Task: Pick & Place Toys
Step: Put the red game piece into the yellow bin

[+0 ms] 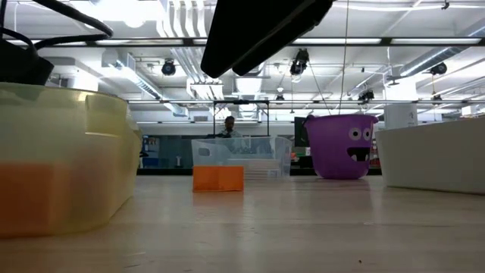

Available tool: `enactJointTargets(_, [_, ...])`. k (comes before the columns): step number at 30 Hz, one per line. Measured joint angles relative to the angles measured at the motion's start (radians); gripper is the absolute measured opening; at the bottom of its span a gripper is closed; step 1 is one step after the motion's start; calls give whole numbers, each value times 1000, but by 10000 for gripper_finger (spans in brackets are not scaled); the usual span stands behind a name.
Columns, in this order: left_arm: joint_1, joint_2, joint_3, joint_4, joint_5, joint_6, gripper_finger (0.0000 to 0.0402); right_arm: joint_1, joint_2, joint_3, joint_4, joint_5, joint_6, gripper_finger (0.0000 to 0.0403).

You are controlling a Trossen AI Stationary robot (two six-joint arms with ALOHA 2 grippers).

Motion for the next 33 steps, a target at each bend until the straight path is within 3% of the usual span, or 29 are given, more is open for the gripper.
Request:
enactJointTargets(4, [3, -1, -1, 0, 28, -4, 87, 0, 0, 0, 0, 0, 0, 351])
enactJointTargets(9, [5, -1, 1, -2, 41, -4, 203, 0, 0, 0, 0, 0, 0, 351])
enactJointTargets(12, [5, -1, 1, 2, 55, -3, 246, 0, 0, 0, 0, 0, 0, 351])
enactJointTargets(26, [6, -3, 24, -17, 132, 27, 228, 0, -1, 0, 0, 0, 0, 351])
enactJointTargets(33, [7, -43, 76, -72, 105, 71, 228, 0, -1, 0, 0, 0, 0, 351])
